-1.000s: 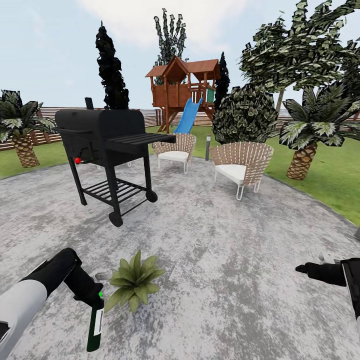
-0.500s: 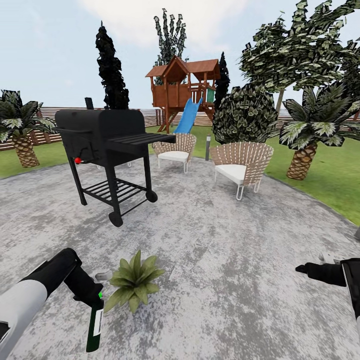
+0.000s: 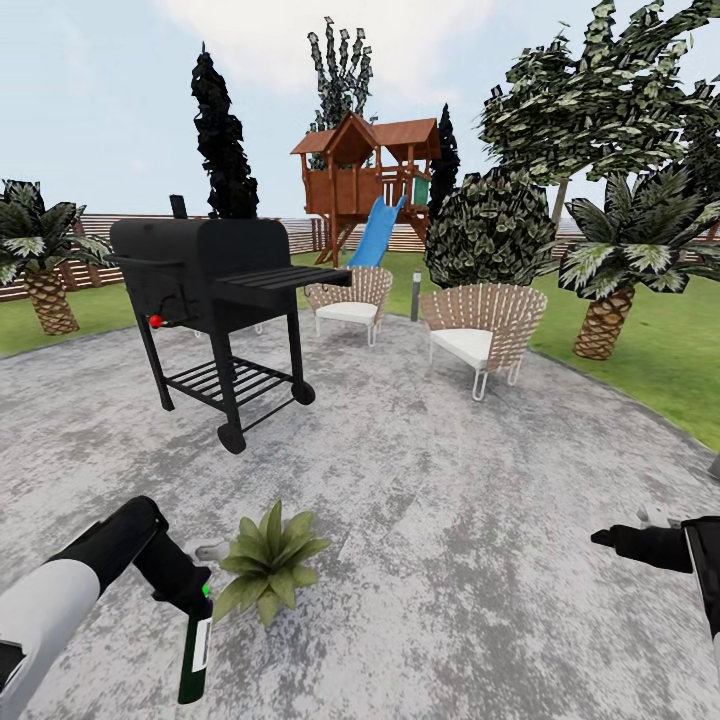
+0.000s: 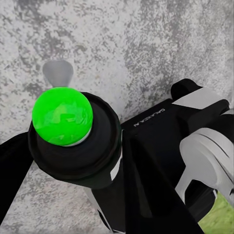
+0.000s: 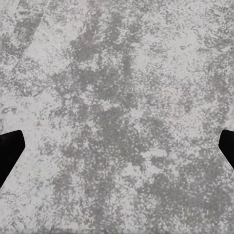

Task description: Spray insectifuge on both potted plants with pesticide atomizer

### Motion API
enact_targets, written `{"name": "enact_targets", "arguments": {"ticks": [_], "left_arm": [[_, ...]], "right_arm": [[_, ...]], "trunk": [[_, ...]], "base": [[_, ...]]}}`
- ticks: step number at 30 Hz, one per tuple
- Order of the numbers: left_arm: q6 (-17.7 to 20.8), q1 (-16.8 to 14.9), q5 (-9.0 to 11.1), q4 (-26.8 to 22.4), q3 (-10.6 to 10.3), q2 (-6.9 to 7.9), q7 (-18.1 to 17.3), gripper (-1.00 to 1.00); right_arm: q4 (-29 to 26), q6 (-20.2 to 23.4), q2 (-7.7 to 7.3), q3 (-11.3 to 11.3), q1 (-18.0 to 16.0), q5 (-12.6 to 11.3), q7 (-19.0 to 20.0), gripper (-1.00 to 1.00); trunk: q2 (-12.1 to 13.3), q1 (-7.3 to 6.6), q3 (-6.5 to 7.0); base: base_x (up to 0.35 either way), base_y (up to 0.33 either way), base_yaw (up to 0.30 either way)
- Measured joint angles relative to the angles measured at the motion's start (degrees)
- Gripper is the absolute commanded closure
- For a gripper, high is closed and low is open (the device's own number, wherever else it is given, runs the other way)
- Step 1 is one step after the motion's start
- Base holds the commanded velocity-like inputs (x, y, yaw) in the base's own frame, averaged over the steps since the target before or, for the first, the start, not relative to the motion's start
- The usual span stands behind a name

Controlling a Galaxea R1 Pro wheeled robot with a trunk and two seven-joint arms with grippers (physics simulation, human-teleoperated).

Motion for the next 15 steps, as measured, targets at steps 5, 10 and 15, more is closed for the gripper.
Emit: {"name": "enact_targets", "arguments": {"ticks": [5,10,15], "left_arm": [[0.05,0.0,-0.01,0.0,0.0,-0.02,-0.02,1.0],[0.08,0.0,-0.01,0.0,0.08,0.01,-0.02,1.0],[0.14,0.0,0.01,0.0,0.03,-0.12,-0.02,1.0]], "right_arm": [[-0.01,0.0,-0.03,-0.04,0.0,-0.02,0.03,-1.0],[0.0,0.0,-0.04,-0.06,0.0,0.03,0.04,-1.0],[0.0,0.0,-0.04,-0.11,-0.01,0.04,0.04,-1.0]], "trunk": [[0.0,-0.01,0.0],[0.0,-0.02,0.0],[0.0,-0.03,0.0]], "base": [[0.061,0.0,0.0],[0.206,0.0,0.0],[0.247,0.0,0.0]]}}
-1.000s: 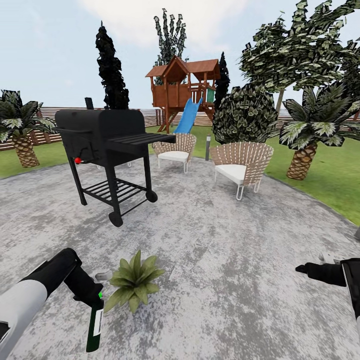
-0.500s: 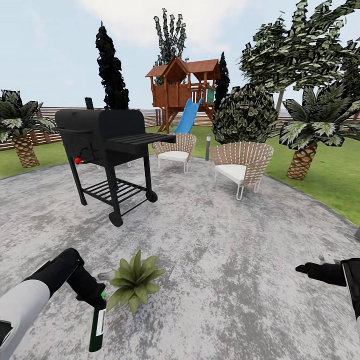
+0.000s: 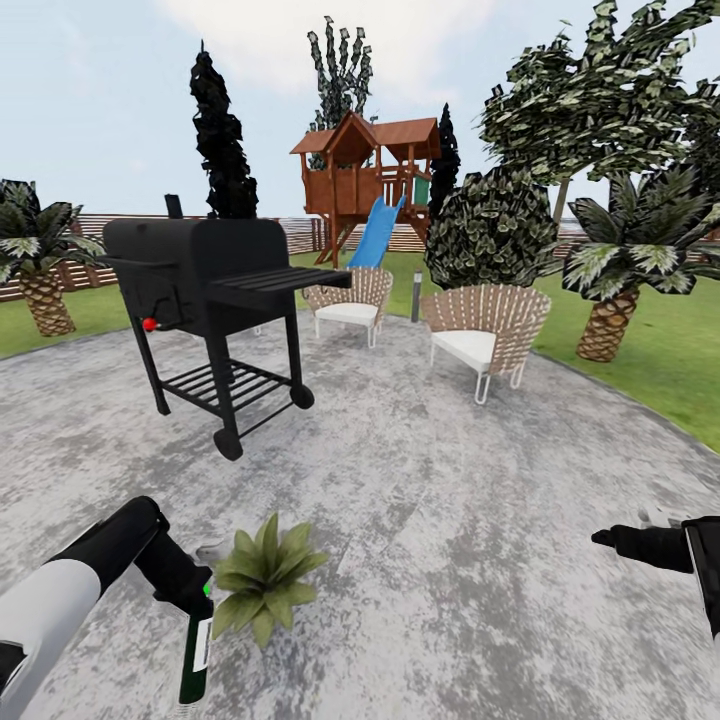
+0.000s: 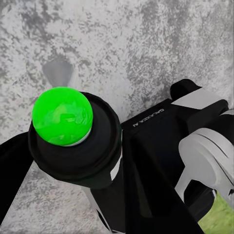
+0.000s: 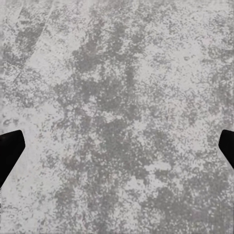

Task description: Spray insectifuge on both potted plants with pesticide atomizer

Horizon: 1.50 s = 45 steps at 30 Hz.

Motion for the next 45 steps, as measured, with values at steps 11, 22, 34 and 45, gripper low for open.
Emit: {"name": "enact_targets", "arguments": {"ticks": [11,22,34,45], "left_arm": [[0.0,0.01,0.0,0.02,-0.02,-0.25,0.0,1.0],[-0.28,0.57,-0.19,0.13,-0.12,-0.26,1.57,1.0],[0.07,0.61,0.0,0.27,0.0,-6.66,11.03,1.0],[0.26,0.61,0.17,2.27,0.07,-7.56,11.0,1.0]], "right_arm": [[0.01,-0.01,0.01,0.02,-0.01,0.01,-0.05,-1.0],[0.01,0.01,0.01,0.05,0.0,0.01,-0.04,-1.0],[-0.29,0.09,0.0,0.17,0.01,-0.25,0.09,-1.0],[-0.43,0.08,0.0,0.14,-0.03,-0.25,0.04,-1.0]], "trunk": [[0.0,0.01,-0.37],[0.0,0.03,-1.06],[0.0,0.03,-1.13],[0.0,0.03,-1.77]], "base": [[0.18,0.0,0.098],[0.016,0.0,0.176],[0.0,0.0,0.011],[0.0,0.0,0.058]]}}
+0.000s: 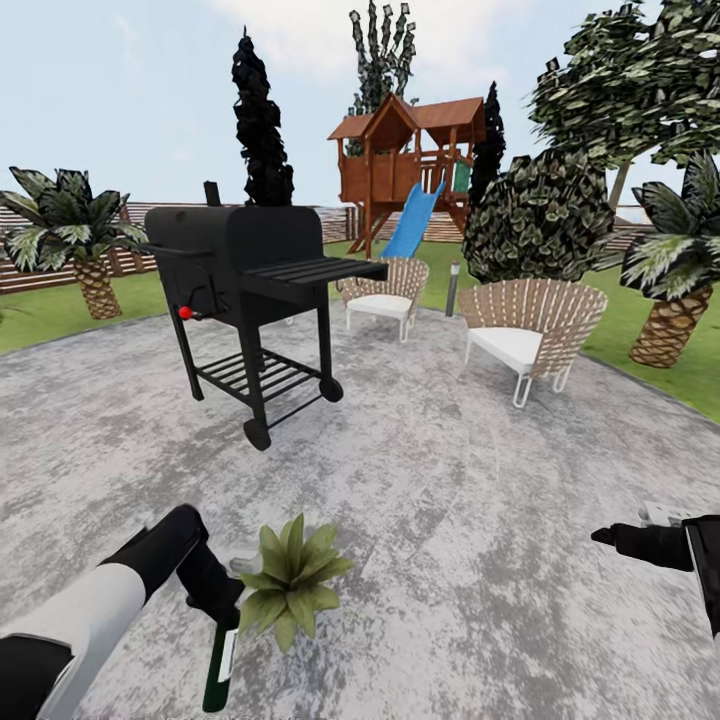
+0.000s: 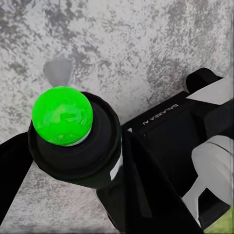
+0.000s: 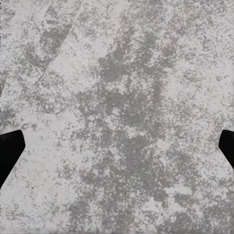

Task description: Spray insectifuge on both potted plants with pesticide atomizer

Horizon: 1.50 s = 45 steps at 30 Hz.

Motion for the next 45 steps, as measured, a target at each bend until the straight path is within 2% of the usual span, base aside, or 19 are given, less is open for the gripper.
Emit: {"name": "enact_targets", "arguments": {"ticks": [6,15,20,26,34,45], "left_arm": [[0.01,0.0,0.03,0.26,0.04,-0.16,-0.04,1.0],[0.09,-0.01,0.04,0.49,0.07,-0.24,-0.18,1.0],[0.11,-0.01,0.07,0.72,0.05,-0.85,-0.19,1.0],[0.07,0.0,0.04,4.2,-0.05,-1.11,-0.2,1.0],[0.08,-0.01,0.07,4.76,-0.04,-1.11,-0.2,1.0],[0.0,-0.02,0.07,6.36,0.02,-1.05,-0.21,1.0]], "right_arm": [[-0.02,0.0,-0.04,-0.07,0.04,0.0,-0.02,-1.0],[-0.1,0.01,-0.07,-0.08,0.05,0.07,-0.03,-1.0],[-0.1,0.01,-0.08,-0.08,0.05,0.08,-0.02,-1.0],[-0.09,0.0,-0.06,-0.08,0.03,0.09,-0.04,-1.0],[-0.09,0.01,-0.06,-0.05,0.04,0.08,-0.03,-1.0],[-0.1,0.01,-0.07,-0.08,0.02,0.08,-0.02,-1.0]], "trunk": [[0.0,-0.01,-0.48],[-0.01,-0.03,-0.87],[0.0,-0.02,-0.94],[0.0,0.0,-1.27],[0.0,0.0,-1.79],[-0.01,-0.01,-1.85]], "base": [[0.061,0.0,0.095],[0.304,0.0,0.038],[0.229,0.0,0.001],[0.029,0.0,0.081],[0.002,0.0,0.111],[0.087,0.042,0.004]]}}
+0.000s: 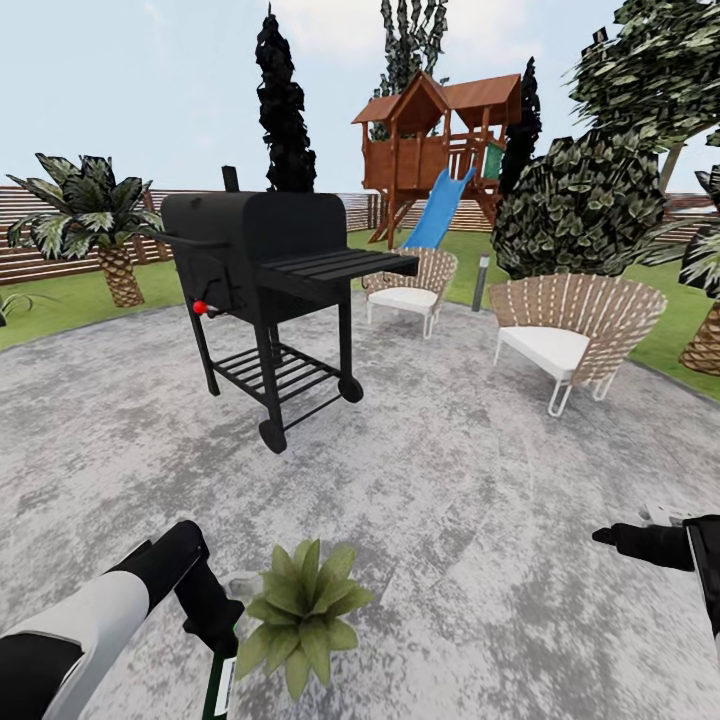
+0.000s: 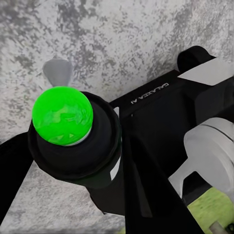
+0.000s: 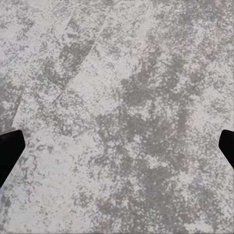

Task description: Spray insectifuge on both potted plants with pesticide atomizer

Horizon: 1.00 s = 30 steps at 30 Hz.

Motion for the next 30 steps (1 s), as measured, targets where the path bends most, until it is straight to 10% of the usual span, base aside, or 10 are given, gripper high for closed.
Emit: {"name": "enact_targets", "arguments": {"ticks": [30], "left_arm": [[0.08,0.0,0.02,0.0,-0.01,-0.13,-0.02,1.0]], "right_arm": [[0.0,0.0,0.01,0.0,0.0,0.0,0.06,-1.0]], "trunk": [[0.0,0.0,0.0]], "base": [[0.041,0.0,0.0]]}}
